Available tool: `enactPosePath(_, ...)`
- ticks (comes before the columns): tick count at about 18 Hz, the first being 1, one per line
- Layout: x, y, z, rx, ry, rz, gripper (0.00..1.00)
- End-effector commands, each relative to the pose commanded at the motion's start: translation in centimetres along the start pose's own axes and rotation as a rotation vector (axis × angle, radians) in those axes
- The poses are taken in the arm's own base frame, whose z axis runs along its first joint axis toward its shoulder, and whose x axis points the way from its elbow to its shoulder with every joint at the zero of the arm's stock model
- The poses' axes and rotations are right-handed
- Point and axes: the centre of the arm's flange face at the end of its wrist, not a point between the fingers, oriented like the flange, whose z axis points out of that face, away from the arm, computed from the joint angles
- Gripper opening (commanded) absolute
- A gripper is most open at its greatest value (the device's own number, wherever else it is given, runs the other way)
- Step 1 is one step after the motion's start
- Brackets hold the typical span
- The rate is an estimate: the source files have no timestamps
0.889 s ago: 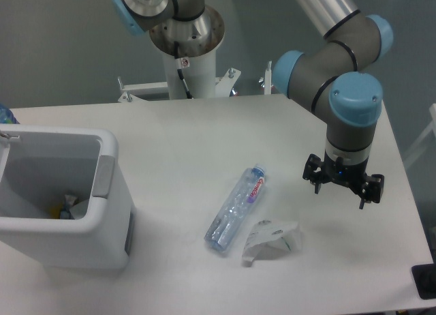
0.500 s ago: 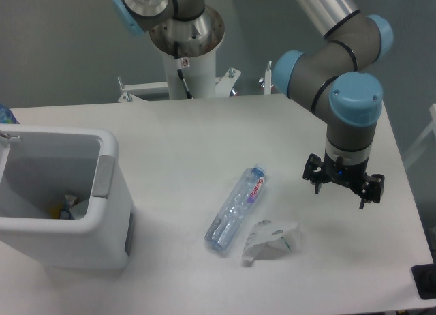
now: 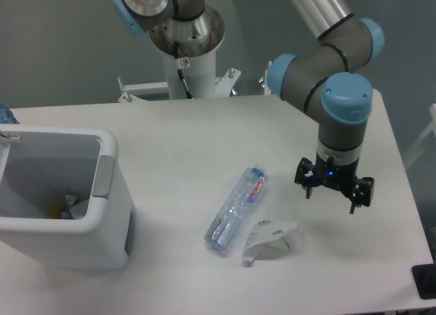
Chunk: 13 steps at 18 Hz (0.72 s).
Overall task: Place the trash in the trash can
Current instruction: 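Move the gripper toward the crumpled white paper beside the bottle, then lower the gripper onto the white paper and close on it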
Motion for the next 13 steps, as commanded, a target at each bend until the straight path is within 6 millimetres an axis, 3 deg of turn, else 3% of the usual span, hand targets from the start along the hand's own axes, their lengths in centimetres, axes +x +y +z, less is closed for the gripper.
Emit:
enactPosePath(7, 3.6, -4.0, 2.5, 0.004, 0.05, 0.078, 1.0)
enactPosePath(13, 4.7, -4.8, 6.1, -0.036, 0.077, 0.103, 0.99)
